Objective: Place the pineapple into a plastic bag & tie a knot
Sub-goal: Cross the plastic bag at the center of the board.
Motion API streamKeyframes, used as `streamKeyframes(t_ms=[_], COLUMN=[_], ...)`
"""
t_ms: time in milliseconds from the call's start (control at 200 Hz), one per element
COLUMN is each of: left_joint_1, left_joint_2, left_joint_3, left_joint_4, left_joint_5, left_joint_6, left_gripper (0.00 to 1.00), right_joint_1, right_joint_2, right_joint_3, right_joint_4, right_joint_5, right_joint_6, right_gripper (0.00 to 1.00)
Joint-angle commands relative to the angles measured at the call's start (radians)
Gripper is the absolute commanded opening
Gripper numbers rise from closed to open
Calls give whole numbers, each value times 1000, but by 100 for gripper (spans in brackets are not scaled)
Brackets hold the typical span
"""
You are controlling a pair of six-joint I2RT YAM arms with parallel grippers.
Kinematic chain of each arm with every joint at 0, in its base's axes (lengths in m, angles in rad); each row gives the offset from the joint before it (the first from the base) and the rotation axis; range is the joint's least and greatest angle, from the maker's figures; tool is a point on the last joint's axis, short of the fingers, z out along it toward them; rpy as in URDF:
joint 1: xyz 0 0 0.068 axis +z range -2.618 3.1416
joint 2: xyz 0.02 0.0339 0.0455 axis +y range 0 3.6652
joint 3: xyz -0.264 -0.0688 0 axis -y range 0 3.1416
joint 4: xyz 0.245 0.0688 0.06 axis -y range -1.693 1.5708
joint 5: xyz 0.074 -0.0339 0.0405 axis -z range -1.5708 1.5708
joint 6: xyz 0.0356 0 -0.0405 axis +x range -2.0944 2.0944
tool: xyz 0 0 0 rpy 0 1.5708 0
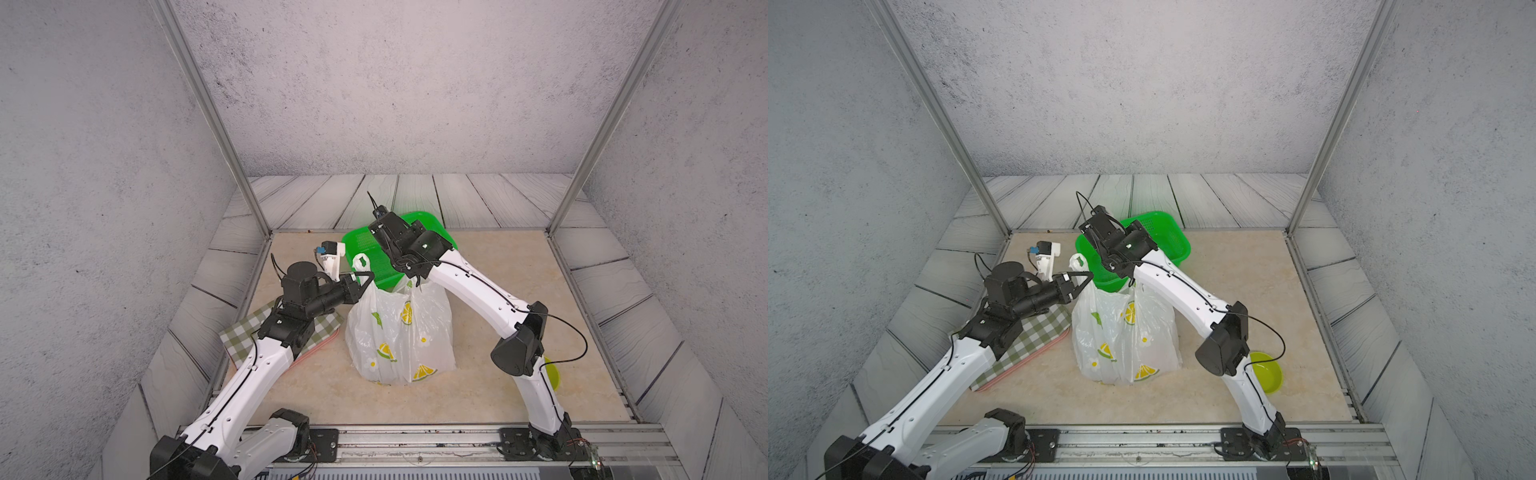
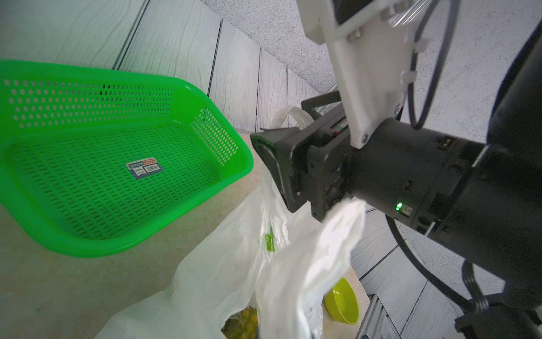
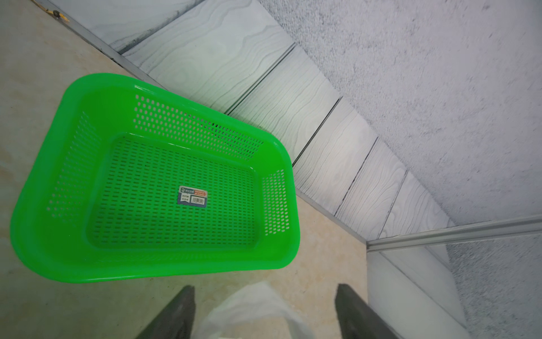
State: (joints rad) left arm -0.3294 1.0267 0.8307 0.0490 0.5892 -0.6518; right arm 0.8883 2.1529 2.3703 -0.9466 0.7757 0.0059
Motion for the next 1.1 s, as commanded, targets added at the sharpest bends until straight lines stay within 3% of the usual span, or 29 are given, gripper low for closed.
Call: streamKeyframes(t_ms=[0,270,450,590,806,1096], left_joint_1=[-6,-7,-6,-5,-5,-5], left_joint_2=[-21,-20,-16,15,106,180], left_joint_3=[-1,2,27,71,177,249], left_joint_4=[31,28,-12,-56,-184,-290], left_joint_5=[11,14,26,81,242,314], left_joint_6=[3,3,32,64,136,185], left_gripper=[0,0,0,0,0,0], right_joint_1=[-14,-21,-28,-48,-82,-85], right_joint_2=[-72,-168,-289,-404,-576,-631], right_joint_3=[-53,-165,-273,-374,-592,-701], right_joint_4=[-2,60,143,210,331,345], right_joint_5=[-49,-90,-217,-469,-962,-1288], right_joint_6=[34,45,49,50,28,22], right_gripper=[59,30,14,2,1,0])
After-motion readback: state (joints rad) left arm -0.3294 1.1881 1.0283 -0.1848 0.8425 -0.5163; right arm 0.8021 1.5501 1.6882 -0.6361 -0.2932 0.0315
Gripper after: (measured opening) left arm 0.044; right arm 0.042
